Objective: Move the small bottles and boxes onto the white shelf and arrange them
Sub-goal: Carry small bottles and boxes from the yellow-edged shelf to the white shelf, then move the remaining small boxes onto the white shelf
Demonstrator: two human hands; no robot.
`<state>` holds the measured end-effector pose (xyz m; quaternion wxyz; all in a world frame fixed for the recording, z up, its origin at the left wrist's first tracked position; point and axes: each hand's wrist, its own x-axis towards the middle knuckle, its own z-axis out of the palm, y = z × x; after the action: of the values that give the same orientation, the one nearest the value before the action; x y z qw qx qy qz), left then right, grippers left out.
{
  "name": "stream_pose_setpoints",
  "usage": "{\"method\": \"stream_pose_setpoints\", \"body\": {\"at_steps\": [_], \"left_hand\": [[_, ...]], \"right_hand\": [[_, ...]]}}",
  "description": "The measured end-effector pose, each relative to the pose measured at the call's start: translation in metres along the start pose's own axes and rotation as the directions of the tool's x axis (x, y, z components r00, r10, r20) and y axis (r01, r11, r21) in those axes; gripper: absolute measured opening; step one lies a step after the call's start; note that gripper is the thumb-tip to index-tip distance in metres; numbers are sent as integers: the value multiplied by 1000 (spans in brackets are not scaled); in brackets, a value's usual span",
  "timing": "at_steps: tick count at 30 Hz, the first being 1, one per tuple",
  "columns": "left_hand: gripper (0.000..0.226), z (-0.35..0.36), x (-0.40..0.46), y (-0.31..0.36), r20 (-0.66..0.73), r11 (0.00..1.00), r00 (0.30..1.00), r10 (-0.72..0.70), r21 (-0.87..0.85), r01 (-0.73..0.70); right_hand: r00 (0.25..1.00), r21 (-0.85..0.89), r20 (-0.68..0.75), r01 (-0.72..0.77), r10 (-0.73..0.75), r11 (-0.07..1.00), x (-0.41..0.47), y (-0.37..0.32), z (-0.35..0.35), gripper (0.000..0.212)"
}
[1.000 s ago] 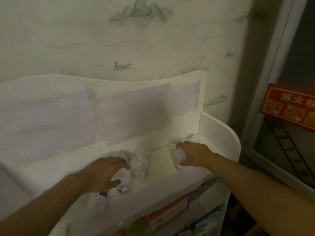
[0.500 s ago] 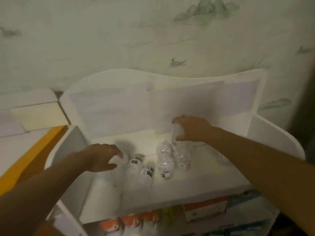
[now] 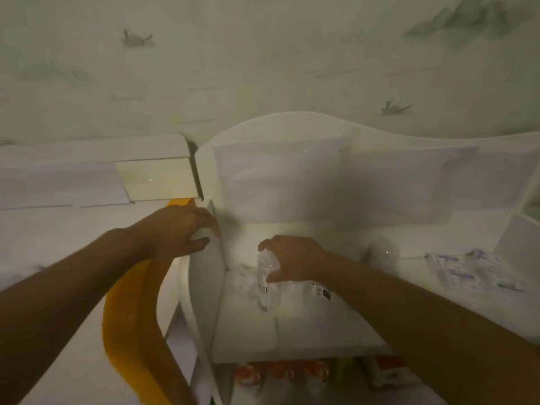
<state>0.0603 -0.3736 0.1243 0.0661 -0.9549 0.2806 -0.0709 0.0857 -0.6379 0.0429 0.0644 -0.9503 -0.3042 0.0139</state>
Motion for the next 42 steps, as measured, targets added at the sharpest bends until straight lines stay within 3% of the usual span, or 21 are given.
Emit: {"method": "stream_pose_setpoints", "body": {"at_steps": [6,12,19,24,35,38,42], "left_hand": [[32,-6,-18,-33,-86,997,995,-45,-64,40],[34,10,-38,-82,-62,981,992,-108,-171,96],[37,22,-57,-111,-81,939,976,-200,-300,167],[35,29,-87,-125,-57,940,966,-253,-251,231],[34,28,-156,-121,109,912,924,-367,-153,381],[33,27,-174,-110,142,902,909,-392,-136,410],[36,27,-199,-100,188,892,887,-422,-90,443]], "right_hand": [[999,28,-22,41,-40,999,25,-47,18,65],[1000,24,-11,-7,8,1000,33,-71,11,70],[988,6,151,-23,22,1000,25,-88,30,70],[976,-10,213,-49,50,999,30,-86,49,74],[980,-26,199,30,-25,999,32,-89,72,74],[981,-8,189,57,-55,998,26,-91,66,80],[990,-24,133,60,-56,998,25,-92,26,72]]}}
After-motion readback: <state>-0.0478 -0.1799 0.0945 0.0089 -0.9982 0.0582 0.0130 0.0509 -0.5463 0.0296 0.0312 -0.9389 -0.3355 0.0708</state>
